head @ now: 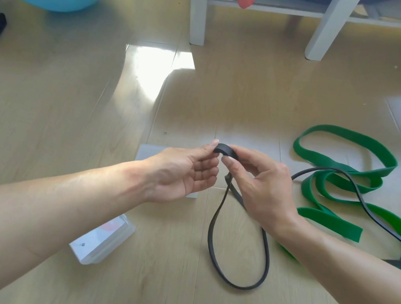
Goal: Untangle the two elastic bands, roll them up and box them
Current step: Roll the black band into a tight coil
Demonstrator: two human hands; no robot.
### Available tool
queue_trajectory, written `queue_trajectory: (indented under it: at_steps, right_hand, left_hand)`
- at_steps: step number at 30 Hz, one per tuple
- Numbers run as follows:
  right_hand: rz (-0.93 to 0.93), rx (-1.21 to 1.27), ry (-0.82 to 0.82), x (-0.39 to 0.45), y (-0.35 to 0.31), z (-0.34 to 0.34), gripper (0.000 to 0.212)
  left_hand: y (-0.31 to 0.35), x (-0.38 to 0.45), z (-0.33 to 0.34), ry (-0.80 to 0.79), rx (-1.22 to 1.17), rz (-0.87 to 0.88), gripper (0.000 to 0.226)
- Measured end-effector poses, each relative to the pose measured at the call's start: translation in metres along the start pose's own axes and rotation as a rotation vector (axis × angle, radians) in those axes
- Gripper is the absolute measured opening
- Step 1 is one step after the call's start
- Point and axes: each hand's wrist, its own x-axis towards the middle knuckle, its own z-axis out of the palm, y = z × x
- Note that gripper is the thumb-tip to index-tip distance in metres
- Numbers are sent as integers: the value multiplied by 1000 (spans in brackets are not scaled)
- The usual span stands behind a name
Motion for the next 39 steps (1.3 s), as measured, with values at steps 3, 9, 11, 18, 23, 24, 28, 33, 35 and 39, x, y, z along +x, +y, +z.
queue_trajectory:
  at_steps: [3, 9, 11, 18, 23, 24, 28, 33, 35, 39]
  right_hand:
    - [55, 94, -31, -1, -4, 0, 22]
    - [23, 133, 20, -1, -12, 2, 23]
    - [-25, 63, 31, -1, -11, 4, 23]
    - [-202, -216, 8, 3, -5, 1, 15]
    - [-213, -143, -61, -2, -3, -1, 16]
    - [-222, -129, -50, -5, -3, -1, 19]
    - [-280, -131, -7, -9, -7, 1, 16]
    - [-319, -197, -133, 5, -4, -7, 9]
    - [-343, -228, -144, 9, -4, -7, 15]
    - [-356, -137, -119, 12, -12, -5, 13]
  left_hand:
    - [1, -1, -1, -66, -17, -9, 21]
    - [0, -2, 1, -115, -5, -6, 16]
    - [-1, -2, -1, -86, 18, 6, 15]
    - [0, -8, 1, 10, 350, 212, 30]
    - [-5, -9, -6, -81, 524, 249, 35]
    - [-5, -10, -9, -124, 518, 236, 31]
    - [-2, -11, -16, -248, 491, 186, 30]
    - [1, -14, -16, -185, 643, 118, 28]
    - [5, -15, -18, -69, 710, 149, 32]
    - [16, -23, -19, -104, 643, 169, 18]
